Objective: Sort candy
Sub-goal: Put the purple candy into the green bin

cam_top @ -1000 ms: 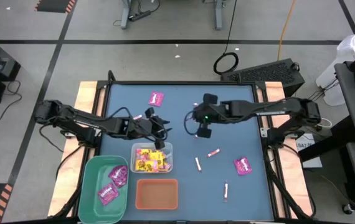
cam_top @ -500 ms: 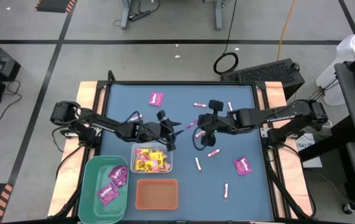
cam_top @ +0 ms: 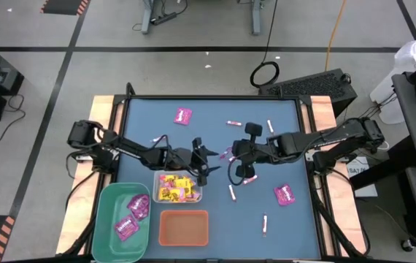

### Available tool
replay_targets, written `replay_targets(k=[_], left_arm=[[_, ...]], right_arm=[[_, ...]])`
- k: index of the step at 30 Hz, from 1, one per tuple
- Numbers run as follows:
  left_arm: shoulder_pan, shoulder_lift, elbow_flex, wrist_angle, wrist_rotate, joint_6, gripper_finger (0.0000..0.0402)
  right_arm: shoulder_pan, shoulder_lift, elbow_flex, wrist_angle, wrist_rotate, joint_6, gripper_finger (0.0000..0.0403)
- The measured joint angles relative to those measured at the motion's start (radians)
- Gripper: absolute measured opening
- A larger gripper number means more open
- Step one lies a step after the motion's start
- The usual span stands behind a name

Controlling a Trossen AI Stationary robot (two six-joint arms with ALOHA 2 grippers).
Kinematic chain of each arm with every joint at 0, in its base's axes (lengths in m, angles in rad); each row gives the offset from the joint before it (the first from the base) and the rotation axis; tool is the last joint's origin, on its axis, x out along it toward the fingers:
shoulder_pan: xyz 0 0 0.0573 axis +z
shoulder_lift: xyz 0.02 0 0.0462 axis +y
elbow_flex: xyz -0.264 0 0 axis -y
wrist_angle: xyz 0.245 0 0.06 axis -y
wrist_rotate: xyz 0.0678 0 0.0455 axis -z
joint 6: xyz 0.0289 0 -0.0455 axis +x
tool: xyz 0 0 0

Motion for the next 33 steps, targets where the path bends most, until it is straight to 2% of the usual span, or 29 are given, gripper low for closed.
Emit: replay_targets(k=[4,9,17,24,33], left_arm=[[-0.013,0.000,0.000,-0.032,-0.003,0.025,0.0247],[-0.014,0.000,0.000,0.021,-0.089,0.025,0.0247],[-0.015,0.000,0.000,0.023,-0.078,0.042,0.0235],[-0.015,0.000,0.000,0.023,-0.075,0.042,0.0161],[-0.009,0.000,0.000,0.042,-0.072,0.065,0.0014]], right_arm=[[0.000,0.000,0.000,-0.004,0.000,0.003,0.0000],[0.000,0.000,0.000,-0.003,-0.005,0.014,0.0000],[0.000,0.000,0.000,-0.002,-0.006,0.022,0.0000],[0.000,0.000,0.000,-0.002,-0.006,0.022,0.0000],[0.000,0.000,0.000,-0.008,-0.015,0.046,0.0000]])
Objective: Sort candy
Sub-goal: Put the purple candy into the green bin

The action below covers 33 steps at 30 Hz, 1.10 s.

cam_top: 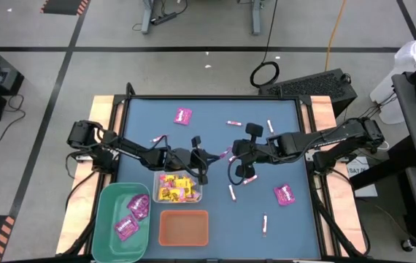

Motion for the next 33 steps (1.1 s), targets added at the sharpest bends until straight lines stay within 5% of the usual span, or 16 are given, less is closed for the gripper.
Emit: replay_targets(k=[9,17,26,33], left_arm=[[-0.001,0.000,0.000,-0.006,0.000,0.004,0.0004],[-0.004,-0.013,0.000,-0.036,0.028,0.011,0.0002],[-0.025,-0.113,-0.001,-0.164,0.051,0.005,0.0001],[-0.056,-0.234,-0.001,-0.213,0.022,0.059,0.0001]], right_arm=[[0.014,0.000,0.000,-0.046,-0.025,0.063,0.0008],[0.084,0.000,0.000,-0.117,-0.023,0.112,0.0073],[0.166,0.000,-0.001,-0.325,-0.015,0.339,0.0107],[0.264,0.001,-0.092,-0.295,0.051,0.429,0.0103]])
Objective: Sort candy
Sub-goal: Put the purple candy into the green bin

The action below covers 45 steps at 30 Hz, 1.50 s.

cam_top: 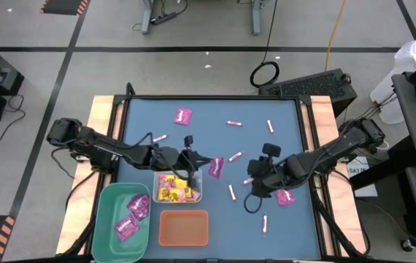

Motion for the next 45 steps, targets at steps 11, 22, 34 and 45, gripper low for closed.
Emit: replay_targets(k=[11,22,34,45], left_arm=[[-0.081,-0.142,0.000,0.011,0.013,0.579,0.0000],[-0.118,-0.156,0.000,0.061,-0.015,0.735,0.0000],[-0.125,-0.156,0.000,0.141,-0.054,0.270,0.0000],[-0.124,-0.237,0.000,-0.088,-0.273,0.009,0.0000]], right_arm=[[0.065,0.000,-0.160,0.189,0.175,-0.064,0.0102],[0.072,0.000,-0.179,0.240,0.222,-0.095,0.0102],[0.071,0.000,-0.179,0.260,0.222,-0.096,0.0102],[0.071,0.000,-0.179,0.270,0.221,-0.100,0.0102]])
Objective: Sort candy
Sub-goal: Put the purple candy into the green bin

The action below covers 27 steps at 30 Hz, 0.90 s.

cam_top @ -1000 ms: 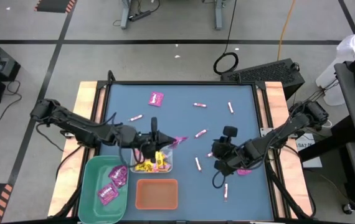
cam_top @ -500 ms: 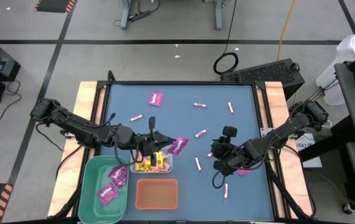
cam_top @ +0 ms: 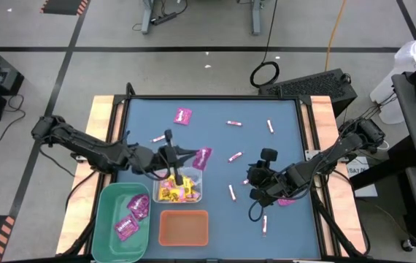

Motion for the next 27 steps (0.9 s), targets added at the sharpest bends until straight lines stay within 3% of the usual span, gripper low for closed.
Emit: replay_targets(k=[10,16,20,27], left_arm=[[-0.151,-0.153,0.000,-0.443,0.021,-0.171,0.0000],[-0.329,-0.262,-0.001,-0.692,0.046,-0.459,0.0000],[-0.441,-0.301,0.000,-0.776,0.063,-0.592,0.0000],[-0.592,-0.304,0.000,-0.927,0.229,-0.866,0.0000]], right_arm=[[0.000,0.000,0.000,0.000,-0.001,-0.008,0.0102],[0.000,0.000,0.000,0.008,-0.003,-0.005,0.0102],[0.000,-0.001,0.000,0.036,-0.005,0.018,0.0102],[0.000,0.004,0.000,0.113,-0.053,0.112,0.0102]])
